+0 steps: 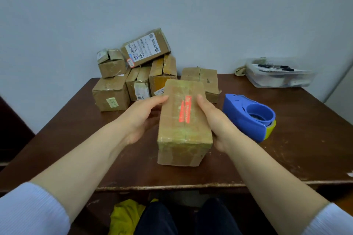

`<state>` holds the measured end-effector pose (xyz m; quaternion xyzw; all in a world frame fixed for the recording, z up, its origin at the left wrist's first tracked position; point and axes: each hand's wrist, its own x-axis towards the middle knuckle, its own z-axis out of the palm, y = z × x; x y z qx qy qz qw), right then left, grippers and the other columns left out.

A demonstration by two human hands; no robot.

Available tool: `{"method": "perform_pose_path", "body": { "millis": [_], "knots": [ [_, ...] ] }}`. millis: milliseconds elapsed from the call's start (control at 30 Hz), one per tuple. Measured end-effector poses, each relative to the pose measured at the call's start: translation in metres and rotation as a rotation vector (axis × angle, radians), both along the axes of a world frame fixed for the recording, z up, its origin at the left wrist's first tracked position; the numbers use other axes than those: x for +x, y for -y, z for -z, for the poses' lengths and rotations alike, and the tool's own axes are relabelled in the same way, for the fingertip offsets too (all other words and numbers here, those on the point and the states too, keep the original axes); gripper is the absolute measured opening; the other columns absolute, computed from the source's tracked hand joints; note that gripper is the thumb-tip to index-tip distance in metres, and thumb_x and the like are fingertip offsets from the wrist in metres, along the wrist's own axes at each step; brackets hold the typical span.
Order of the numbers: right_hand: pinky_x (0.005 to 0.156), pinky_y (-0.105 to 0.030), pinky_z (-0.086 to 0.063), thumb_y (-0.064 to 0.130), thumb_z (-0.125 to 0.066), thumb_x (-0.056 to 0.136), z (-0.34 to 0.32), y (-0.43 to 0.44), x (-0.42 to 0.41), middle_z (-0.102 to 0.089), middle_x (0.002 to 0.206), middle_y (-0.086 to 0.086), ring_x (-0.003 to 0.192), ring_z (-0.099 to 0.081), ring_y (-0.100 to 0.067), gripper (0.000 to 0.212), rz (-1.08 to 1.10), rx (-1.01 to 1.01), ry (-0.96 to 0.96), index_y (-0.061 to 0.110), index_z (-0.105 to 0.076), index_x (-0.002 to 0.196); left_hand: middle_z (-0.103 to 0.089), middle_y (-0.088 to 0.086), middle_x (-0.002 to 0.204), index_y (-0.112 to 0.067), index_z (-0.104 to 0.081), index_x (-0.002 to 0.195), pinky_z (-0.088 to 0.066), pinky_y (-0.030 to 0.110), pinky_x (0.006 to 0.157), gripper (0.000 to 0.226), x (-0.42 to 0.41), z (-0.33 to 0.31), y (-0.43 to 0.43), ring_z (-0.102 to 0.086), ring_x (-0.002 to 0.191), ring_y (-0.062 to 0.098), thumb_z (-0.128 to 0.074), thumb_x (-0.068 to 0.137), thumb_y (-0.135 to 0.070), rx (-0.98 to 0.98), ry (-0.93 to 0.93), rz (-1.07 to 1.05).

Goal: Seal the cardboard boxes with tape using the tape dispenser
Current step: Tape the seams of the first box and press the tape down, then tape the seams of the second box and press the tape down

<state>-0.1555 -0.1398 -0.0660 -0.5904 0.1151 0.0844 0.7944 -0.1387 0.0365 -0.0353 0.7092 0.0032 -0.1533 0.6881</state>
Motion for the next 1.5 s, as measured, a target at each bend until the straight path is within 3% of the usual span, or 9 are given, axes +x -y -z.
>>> {"method": "perform_pose_path", "body": {
  "millis": [233,333,467,600,767,867,1233,1367,1500],
  "knots": [
    [0.093,-0.052,-0.051,0.034,-0.049,0.098,-0.025,0.029,0.010,-0.071,0.106,-0.008,0.099,-0.067,-0.027,0.025,0.281,0.001,0.135,0.016,-0.065,0.105,-0.043,-0.019,0.142,-0.054,-0.041,0.133,-0.025,0.043,0.110,0.074,-0.001,-0.029,0.038,-0.043,0.123,0.007,-0.071,0.067,-0.045,0.098,0.216,0.283],
    [0.086,-0.045,-0.055,0.034,-0.062,0.091,-0.040,0.047,0.003,-0.072,0.104,-0.008,0.095,-0.070,-0.025,0.028,0.278,-0.067,0.202,0.015,-0.065,0.110,-0.054,-0.020,0.130,-0.058,-0.040,0.132,-0.042,0.024,0.087,0.078,0.002,-0.037,0.060,-0.056,0.108,0.001,-0.076,0.067,-0.037,0.130,0.247,0.280],
    [0.076,-0.025,-0.056,0.054,-0.079,0.064,-0.061,0.073,-0.013,-0.067,0.114,0.005,0.098,-0.067,-0.012,0.075,0.138,-0.419,0.270,0.027,-0.050,0.128,-0.068,-0.010,0.105,-0.045,-0.043,0.138,-0.053,0.030,0.074,0.066,0.011,-0.043,0.096,-0.067,0.092,0.010,-0.069,0.078,-0.034,-0.064,0.195,0.072],
    [0.103,-0.031,-0.041,0.083,-0.071,0.036,-0.078,0.103,-0.023,-0.036,0.142,0.000,0.131,-0.040,-0.020,0.128,0.139,-0.885,0.189,0.032,-0.026,0.145,-0.069,-0.006,0.101,-0.028,-0.051,0.131,-0.054,0.023,0.071,0.054,0.006,-0.056,0.140,-0.067,0.085,0.006,-0.072,0.081,-0.028,-0.149,0.186,0.120],
    [0.103,-0.032,-0.041,0.076,-0.066,0.056,-0.094,0.158,-0.027,-0.046,0.138,-0.007,0.129,-0.040,-0.025,0.103,0.321,-1.078,0.172,0.036,-0.031,0.144,-0.072,-0.016,0.074,-0.023,-0.064,0.094,-0.049,0.028,0.069,0.029,0.004,-0.071,0.191,-0.065,0.066,-0.006,-0.054,0.090,-0.050,-0.093,0.197,0.204],
    [0.103,-0.038,-0.041,0.079,-0.062,0.052,-0.092,0.185,-0.030,-0.041,0.134,-0.015,0.129,-0.036,-0.032,0.110,0.427,-1.243,0.058,0.039,-0.024,0.148,-0.062,-0.008,0.119,-0.023,-0.059,0.118,-0.037,0.031,0.093,0.041,0.012,-0.067,0.213,-0.053,0.107,0.007,-0.052,0.090,-0.052,0.057,0.213,0.218],
    [0.105,-0.049,-0.029,0.061,-0.062,0.074,-0.033,0.231,-0.013,-0.027,0.141,-0.021,0.132,-0.023,-0.039,0.085,0.389,-1.464,-0.250,0.037,-0.025,0.147,-0.046,-0.006,0.079,-0.020,-0.056,0.092,-0.034,0.023,0.068,0.007,0.038,-0.024,0.214,-0.042,0.070,0.004,-0.061,0.090,-0.016,0.258,0.268,0.131],
    [0.110,-0.064,-0.001,0.076,-0.048,0.075,-0.021,0.227,-0.005,-0.012,0.154,-0.024,0.143,-0.004,-0.039,0.088,0.342,-1.594,-0.317,0.036,-0.022,0.149,-0.058,0.004,0.125,-0.007,-0.060,0.124,-0.036,0.023,0.092,0.036,0.052,-0.011,0.194,-0.052,0.118,0.018,-0.061,0.089,-0.010,0.330,0.285,0.077],
    [0.113,-0.053,0.008,0.064,-0.039,0.088,-0.034,0.183,0.021,-0.003,0.159,-0.013,0.145,0.002,-0.035,0.067,0.340,-1.725,0.016,0.033,-0.028,0.147,-0.050,0.006,0.140,-0.008,-0.053,0.134,-0.031,0.021,0.093,0.043,0.070,-0.001,0.166,-0.043,0.130,0.020,-0.057,0.091,-0.008,0.399,0.299,0.025]
  ]
}}
